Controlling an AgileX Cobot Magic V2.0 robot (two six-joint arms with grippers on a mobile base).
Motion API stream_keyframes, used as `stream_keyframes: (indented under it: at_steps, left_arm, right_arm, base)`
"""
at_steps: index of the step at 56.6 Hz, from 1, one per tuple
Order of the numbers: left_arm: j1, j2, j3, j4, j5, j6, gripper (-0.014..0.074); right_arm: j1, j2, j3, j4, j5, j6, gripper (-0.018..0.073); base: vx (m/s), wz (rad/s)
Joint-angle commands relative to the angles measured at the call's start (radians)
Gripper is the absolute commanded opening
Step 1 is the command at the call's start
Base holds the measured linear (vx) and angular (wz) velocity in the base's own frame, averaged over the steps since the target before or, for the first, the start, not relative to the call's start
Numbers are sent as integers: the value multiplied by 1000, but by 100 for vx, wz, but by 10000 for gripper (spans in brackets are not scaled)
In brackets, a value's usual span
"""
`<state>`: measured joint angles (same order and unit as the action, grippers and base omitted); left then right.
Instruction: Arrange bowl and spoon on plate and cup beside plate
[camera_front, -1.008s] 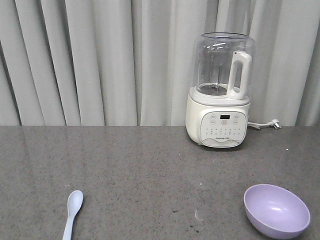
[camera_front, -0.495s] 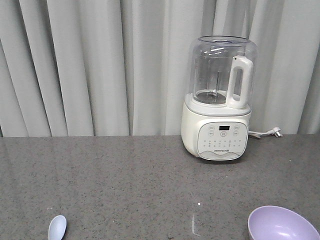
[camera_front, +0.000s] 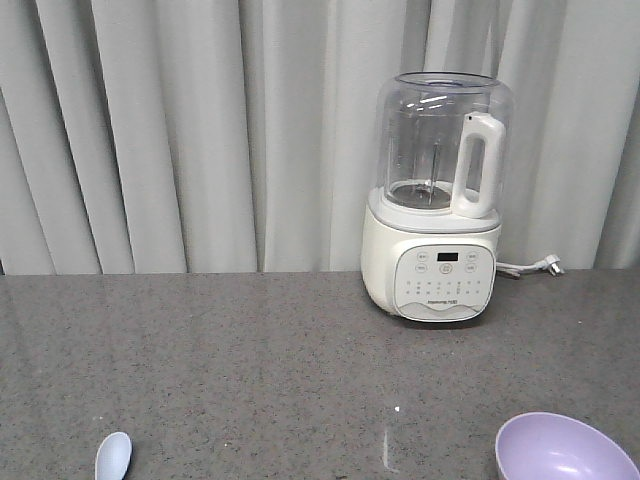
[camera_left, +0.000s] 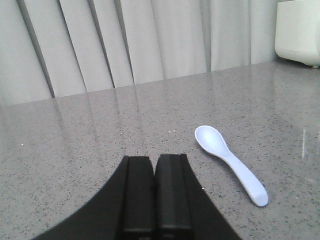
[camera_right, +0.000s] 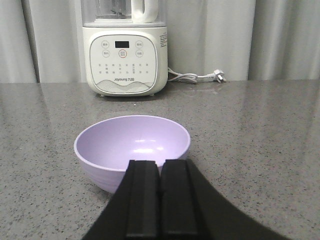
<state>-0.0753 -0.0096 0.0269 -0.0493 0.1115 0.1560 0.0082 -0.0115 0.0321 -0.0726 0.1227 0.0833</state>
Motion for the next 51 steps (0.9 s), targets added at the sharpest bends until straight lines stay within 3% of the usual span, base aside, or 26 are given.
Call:
stream_keyframes:
  at_steps: [1, 5, 11, 17, 20, 23, 30, 41, 51]
  left_arm:
    - [-1, -17, -25, -3, -82, -9, -3]
    - [-1, -17, -28, -3, -95, -9, -3]
    - [-1, -17, -36, -34, -163, -12, -3]
    - [-1, -17, -40, -86, -358, -22, -3]
    - [-1, -17, -75, -143, -434, -97, -3]
    - [-1, -15, -138, -164, -429, -139, -3]
    - [-1, 76, -325, -145, -356, -100, -3]
    - [-1, 445, -655, -119, -250, -77, -3]
    - [-1, 753, -805, -97, -244, -78, -3]
  right_arm:
    - [-5, -4, 2, -8, -84, 0, -8]
    - [-5, -4, 2, -8, -89, 0, -8]
    - [-6, -4, -1, -8, -208, 0, -8]
    - [-6, -4, -36, -8, -351, 0, -8]
    - [-6, -4, -94, -9, -361, -2, -8]
    - [-6, -4, -164, -9, -325, -14, -8]
    - [-6, 90, -403, -9, -221, -76, -8]
    - [-6, 439, -753, -9, -172, -105, -8]
    - [-6, 714, -865, 0, -212, -100, -8]
  base:
    - [0, 0]
    - [0, 0]
    - [0, 0]
    - [0, 0]
    - [0, 0]
    - [0, 0]
    - [0, 0]
    - [0, 0]
    - [0, 0]
